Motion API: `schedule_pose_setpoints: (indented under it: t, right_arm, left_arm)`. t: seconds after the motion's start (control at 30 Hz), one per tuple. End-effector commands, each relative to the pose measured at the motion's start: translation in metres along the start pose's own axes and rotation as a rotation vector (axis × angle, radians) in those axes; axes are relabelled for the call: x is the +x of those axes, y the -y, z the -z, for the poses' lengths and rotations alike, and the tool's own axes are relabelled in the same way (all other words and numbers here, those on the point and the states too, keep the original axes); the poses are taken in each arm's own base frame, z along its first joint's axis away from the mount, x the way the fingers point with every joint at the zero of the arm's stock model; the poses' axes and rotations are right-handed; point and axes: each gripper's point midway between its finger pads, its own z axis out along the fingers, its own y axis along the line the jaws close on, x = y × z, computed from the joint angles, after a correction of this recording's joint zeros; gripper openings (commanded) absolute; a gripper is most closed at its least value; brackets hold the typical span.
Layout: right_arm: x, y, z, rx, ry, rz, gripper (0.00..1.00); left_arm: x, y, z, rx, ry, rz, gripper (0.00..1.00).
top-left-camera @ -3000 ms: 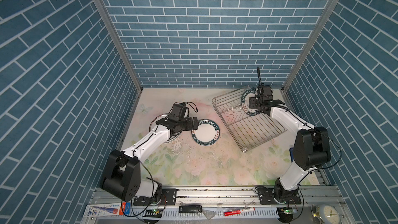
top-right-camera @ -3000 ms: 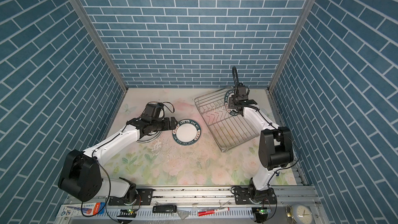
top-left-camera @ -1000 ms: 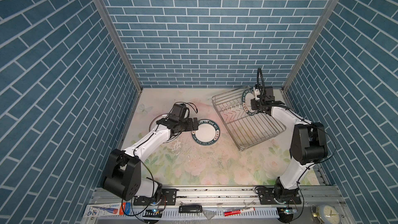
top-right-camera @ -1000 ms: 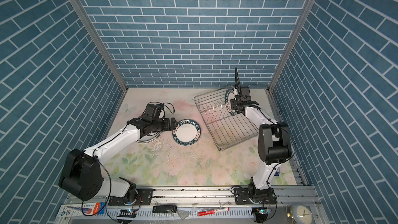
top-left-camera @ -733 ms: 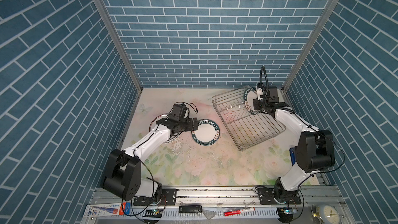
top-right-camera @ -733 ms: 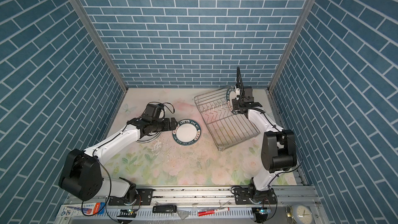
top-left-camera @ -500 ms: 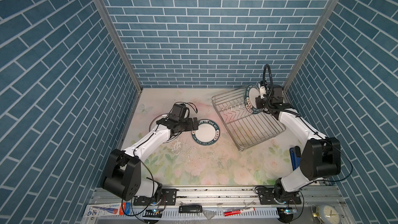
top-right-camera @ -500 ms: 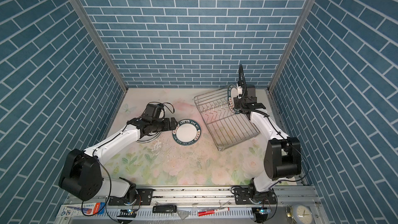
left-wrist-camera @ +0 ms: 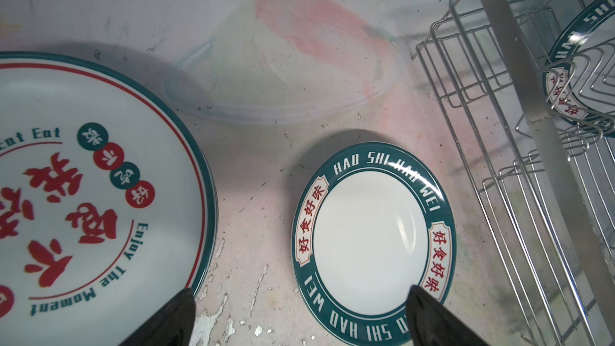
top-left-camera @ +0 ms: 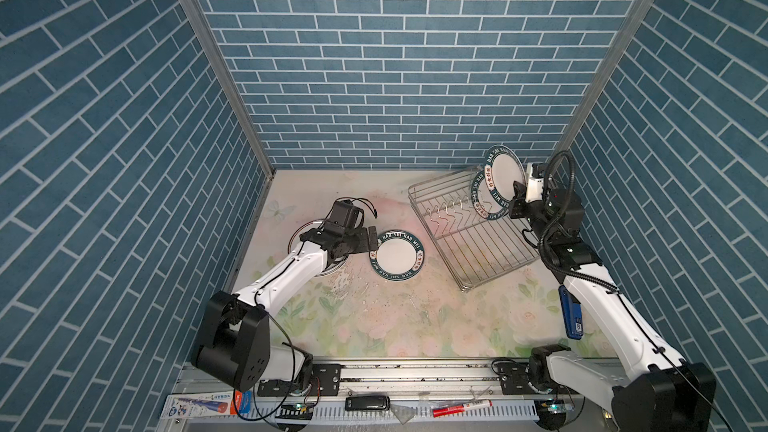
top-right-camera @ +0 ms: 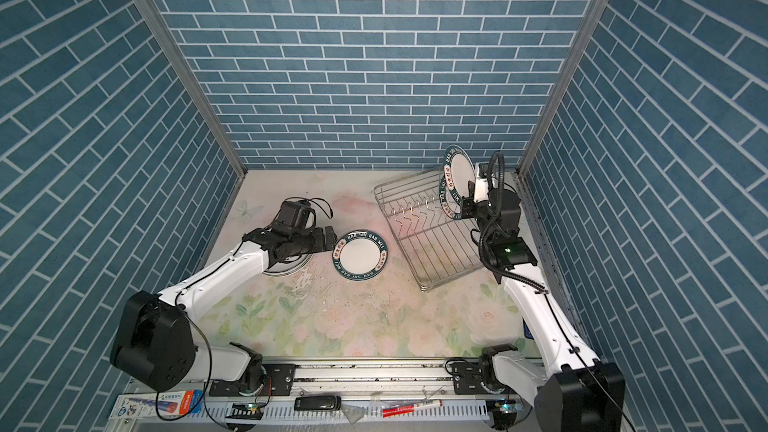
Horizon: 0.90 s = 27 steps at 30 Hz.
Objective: Unload the plates from the dish rack
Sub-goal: 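Grasp the green-rimmed plate rim with the right gripper and lift it out, then carry the upright plate with the right gripper toward the left gripper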
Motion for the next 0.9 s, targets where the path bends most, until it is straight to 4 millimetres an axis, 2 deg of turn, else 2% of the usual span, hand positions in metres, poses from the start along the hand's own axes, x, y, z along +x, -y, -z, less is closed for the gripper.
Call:
schedule_pose_setpoints:
  t: [0.0, 0.1, 0.27, 0.67, 0.87]
  right_arm:
    - [-0.017, -0.012, 0.011, -0.078, 0.102, -0.142, 0.00]
    - [-0.006, -0.020, 0.015, -0.131, 0.082, -0.245, 0.00]
    - [0.011, -0.053, 0.012, -0.320, -0.007, -0.425, 0.00]
    - [0.064, -0.107, -0.020, -0.615, -0.260, -0.719, 0.00]
    - [0.084, -0.128, -0.034, -0.700, -0.348, -0.787, 0.00]
  left_arm:
    - [-0.001, -0.003, 0.006, -0.013, 0.012, -0.011, 0.99]
    - [0.000, -0.002, 0.005, -0.003, 0.010, -0.014, 0.99]
    - [-0.002, 0.011, 0.006, 0.072, 0.029, -0.021, 0.99]
    - [-0.007, 0.036, 0.017, 0.239, 0.094, -0.025, 0.99]
    - [-0.003, 0.045, 0.011, 0.297, 0.071, -0.022, 0.99]
